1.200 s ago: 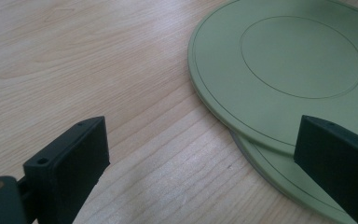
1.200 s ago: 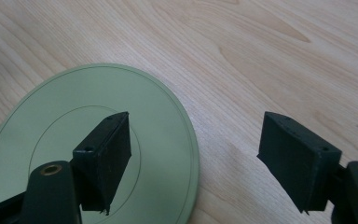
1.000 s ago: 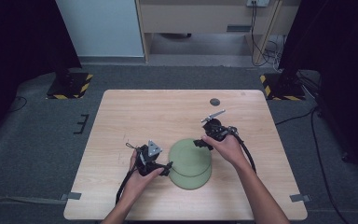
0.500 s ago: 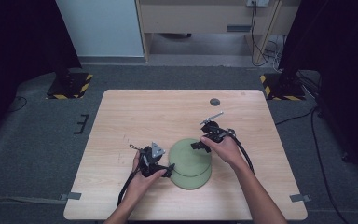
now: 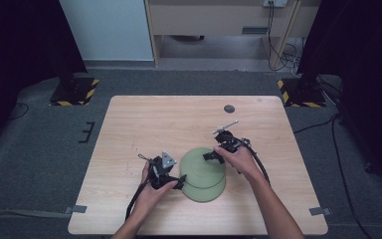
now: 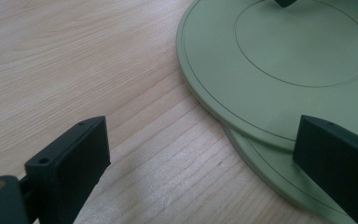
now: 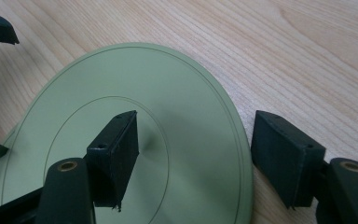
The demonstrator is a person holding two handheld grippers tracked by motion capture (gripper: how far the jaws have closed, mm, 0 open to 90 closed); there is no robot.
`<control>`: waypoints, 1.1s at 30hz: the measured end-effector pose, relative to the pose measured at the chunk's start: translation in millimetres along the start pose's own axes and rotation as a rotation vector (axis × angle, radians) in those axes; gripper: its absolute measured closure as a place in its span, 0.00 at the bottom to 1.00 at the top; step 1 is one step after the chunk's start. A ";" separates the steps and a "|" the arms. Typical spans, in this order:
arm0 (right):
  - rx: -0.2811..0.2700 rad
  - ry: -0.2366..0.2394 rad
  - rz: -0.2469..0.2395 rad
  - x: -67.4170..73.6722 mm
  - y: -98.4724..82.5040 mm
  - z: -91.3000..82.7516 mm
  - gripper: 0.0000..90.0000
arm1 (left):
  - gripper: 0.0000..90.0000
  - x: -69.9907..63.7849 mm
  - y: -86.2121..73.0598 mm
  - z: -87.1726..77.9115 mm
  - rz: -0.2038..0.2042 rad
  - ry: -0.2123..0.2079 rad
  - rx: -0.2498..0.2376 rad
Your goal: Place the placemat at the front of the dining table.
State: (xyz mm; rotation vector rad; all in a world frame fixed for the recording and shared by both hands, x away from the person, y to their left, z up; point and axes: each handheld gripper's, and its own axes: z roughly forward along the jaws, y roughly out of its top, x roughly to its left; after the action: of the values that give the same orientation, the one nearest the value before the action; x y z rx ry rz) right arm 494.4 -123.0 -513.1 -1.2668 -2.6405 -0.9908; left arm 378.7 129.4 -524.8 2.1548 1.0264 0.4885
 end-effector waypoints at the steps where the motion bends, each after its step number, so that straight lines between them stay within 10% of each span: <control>1: -0.001 0.002 0.000 -0.3 0.1 0.0 0.36 | 0.03 -0.1 0.0 0.0 0.001 -0.001 0.001; 33: -0.082 0.024 -0.020 4.8 1.3 -29.4 0.61 | 0.00 -1.7 1.0 1.0 -0.006 0.027 0.010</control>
State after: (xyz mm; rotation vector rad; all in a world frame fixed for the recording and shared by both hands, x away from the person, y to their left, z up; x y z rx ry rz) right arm 485.6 -135.8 -487.5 -1.2382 -2.6253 -1.1211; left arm 378.8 127.2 -524.8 2.1590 1.0521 0.5119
